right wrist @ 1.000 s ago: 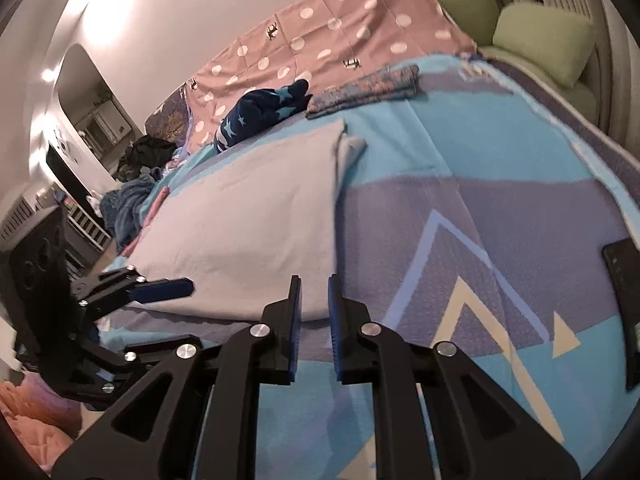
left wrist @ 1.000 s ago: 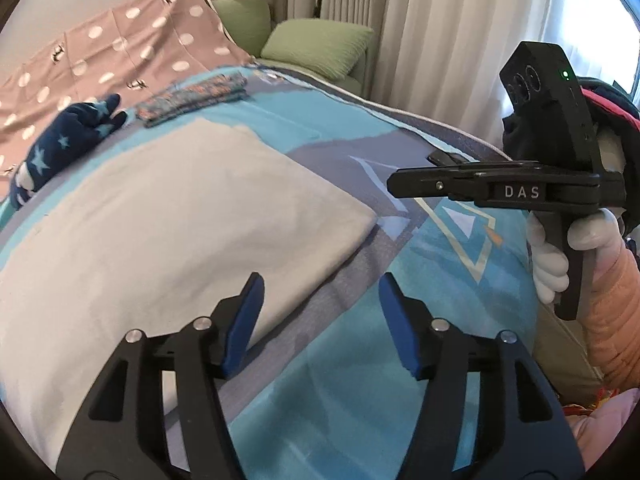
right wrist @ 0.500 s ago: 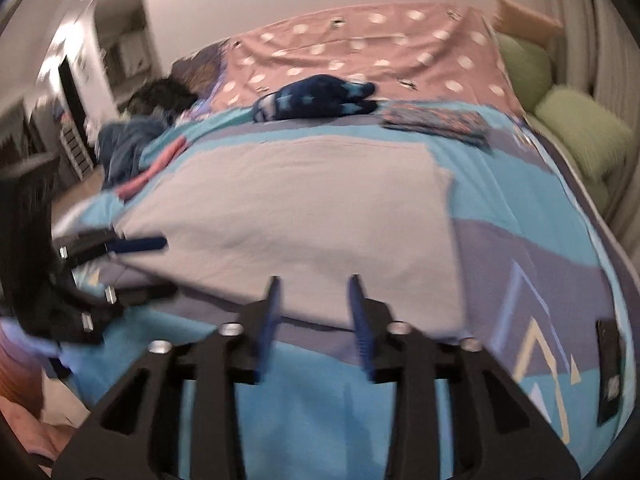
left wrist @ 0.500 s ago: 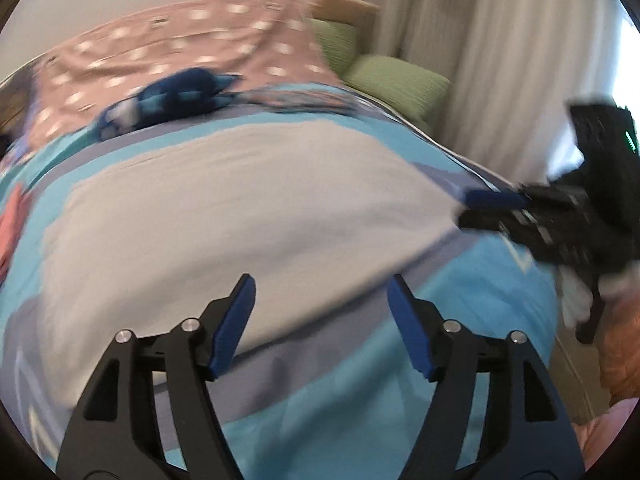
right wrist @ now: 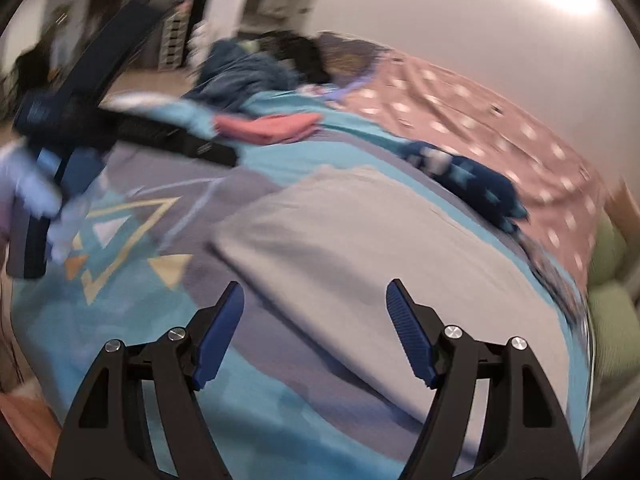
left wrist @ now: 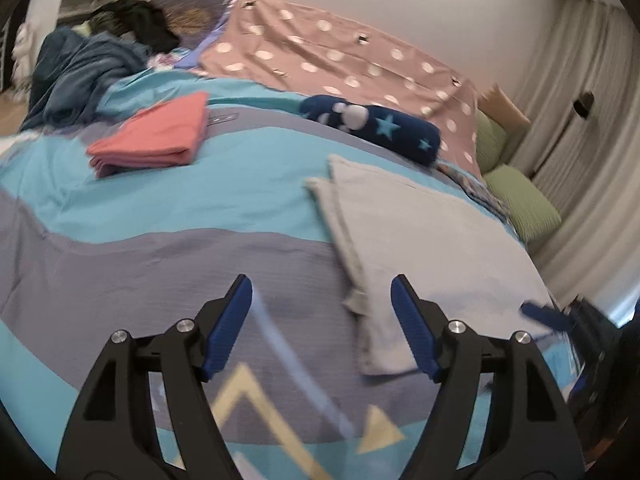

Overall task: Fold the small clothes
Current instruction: 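Move both open grippers to the end of the folded grey shirt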

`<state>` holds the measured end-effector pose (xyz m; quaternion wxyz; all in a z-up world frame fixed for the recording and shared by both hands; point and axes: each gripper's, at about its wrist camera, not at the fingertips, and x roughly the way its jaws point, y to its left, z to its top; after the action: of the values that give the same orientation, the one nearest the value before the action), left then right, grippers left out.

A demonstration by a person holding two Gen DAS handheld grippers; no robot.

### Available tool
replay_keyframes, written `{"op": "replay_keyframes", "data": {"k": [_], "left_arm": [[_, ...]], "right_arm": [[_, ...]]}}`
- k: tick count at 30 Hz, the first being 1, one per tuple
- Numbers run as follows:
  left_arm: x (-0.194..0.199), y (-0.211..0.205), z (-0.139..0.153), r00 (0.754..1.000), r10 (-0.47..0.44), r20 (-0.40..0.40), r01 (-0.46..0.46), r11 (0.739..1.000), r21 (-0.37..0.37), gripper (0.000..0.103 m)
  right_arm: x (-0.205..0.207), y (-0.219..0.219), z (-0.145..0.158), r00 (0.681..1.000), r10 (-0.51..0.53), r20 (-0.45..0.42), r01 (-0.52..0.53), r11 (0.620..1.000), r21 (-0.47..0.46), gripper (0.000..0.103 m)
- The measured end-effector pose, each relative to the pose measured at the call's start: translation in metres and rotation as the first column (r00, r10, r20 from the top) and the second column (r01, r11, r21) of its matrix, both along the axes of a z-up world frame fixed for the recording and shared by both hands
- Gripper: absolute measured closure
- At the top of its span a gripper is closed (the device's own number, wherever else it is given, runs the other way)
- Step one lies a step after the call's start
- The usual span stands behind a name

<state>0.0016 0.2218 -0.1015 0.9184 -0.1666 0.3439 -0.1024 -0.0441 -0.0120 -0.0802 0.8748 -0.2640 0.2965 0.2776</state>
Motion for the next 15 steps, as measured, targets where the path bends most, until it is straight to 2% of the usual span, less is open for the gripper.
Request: {"op": "replay_keyframes", "data": {"k": [4,9,13,15], "left_arm": [[0.013,0.012,-0.012,0.999,0.006,-0.036,-0.007,0.999,-0.048,0.027],[0.041,0.013,-0.025,0.994,-0.091,-0.065,0.078,0.982,-0.174,0.027],[0.088,0.000,-0.036,0.959,-0.264,-0.105,0.215,0.916,-0.337,0.027],[0.121,-0.010,-0.044,0.942,-0.300,-0.150,0.233,0.907,-0.352,0.027]], "right_arm": [[0.012,0.036,-0.021,0.999,0.032,0.009,-0.030,0.989,-0.145,0.029],[0.019,0.056,-0.038,0.998,0.022,0.052,-0.010,0.973,-0.232,0.029],[0.029,0.066,-0.042,0.998,-0.015,0.062,0.028,0.974,-0.224,0.029],[0.035,0.069,-0.043,0.998,-0.036,0.045,0.045,0.978,-0.205,0.030]]}}
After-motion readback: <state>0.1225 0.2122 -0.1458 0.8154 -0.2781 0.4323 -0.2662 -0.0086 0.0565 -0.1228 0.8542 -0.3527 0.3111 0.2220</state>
